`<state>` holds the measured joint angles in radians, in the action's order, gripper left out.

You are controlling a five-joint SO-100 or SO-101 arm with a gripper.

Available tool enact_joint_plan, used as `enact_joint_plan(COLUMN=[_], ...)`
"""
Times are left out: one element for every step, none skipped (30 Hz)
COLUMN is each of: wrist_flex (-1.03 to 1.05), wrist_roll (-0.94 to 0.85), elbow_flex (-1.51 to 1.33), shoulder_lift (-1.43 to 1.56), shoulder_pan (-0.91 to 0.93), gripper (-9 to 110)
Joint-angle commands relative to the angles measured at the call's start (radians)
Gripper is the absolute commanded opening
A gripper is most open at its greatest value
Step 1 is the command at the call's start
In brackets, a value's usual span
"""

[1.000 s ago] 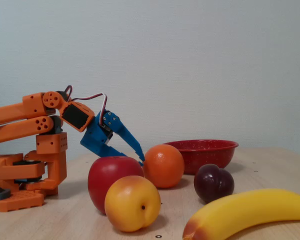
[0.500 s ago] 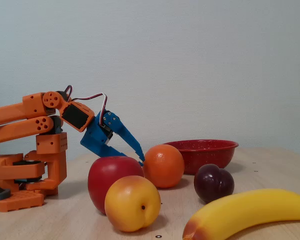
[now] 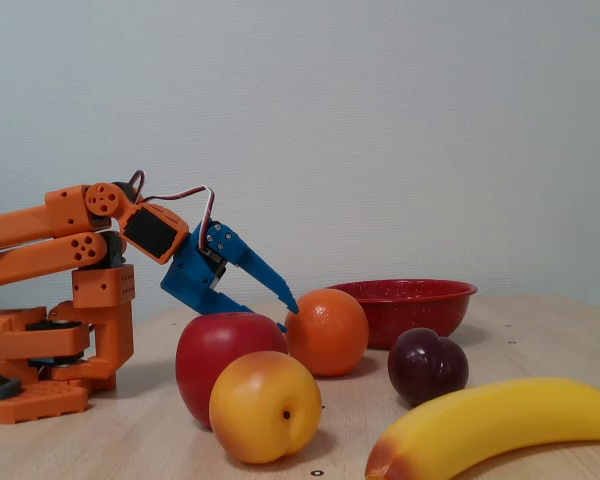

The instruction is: Put plum in the red bowl.

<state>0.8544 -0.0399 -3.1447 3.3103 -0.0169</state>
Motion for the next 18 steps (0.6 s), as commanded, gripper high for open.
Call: enact_joint_plan(wrist_flex=[0.003, 0.002, 0.002, 0.002, 0.002, 0.002, 0.002, 0.002, 0.002, 0.002, 0.002, 0.002, 0.002, 0.002, 0.002, 0.002, 0.002, 0.002], wrist_roll=[0.006, 0.006, 0.006, 0.005, 0.005, 0.005, 0.006, 0.006, 0.005, 0.005, 0.005, 0.005, 0.002, 0.002, 0.003, 0.003, 0.0, -0.002], elbow_flex=[-0.041, -0.041, -0.041, -0.041, -0.041, -0.041, -0.041, -0.041, -0.041, -0.041, -0.041, -0.041, -0.041, -0.041, -0.041, -0.041, -0.041, -0.041], shoulder_lift=[0.021, 0.021, 0.021, 0.021, 0.021, 0.021, 0.021, 0.021, 0.021, 0.021, 0.021, 0.021, 0.021, 0.021, 0.021, 0.021, 0.021, 0.021], shoulder_pan=[-0.014, -0.015, -0.015, -0.015, -0.015, -0.015, -0.015, -0.015, -0.015, -0.015, -0.015, -0.015, -0.015, -0.015, -0.015, -0.017, -0.018, -0.018], gripper=[2, 2, 0, 0, 0, 0, 0, 0, 0, 0, 0, 0, 0, 0, 0, 0, 0, 0])
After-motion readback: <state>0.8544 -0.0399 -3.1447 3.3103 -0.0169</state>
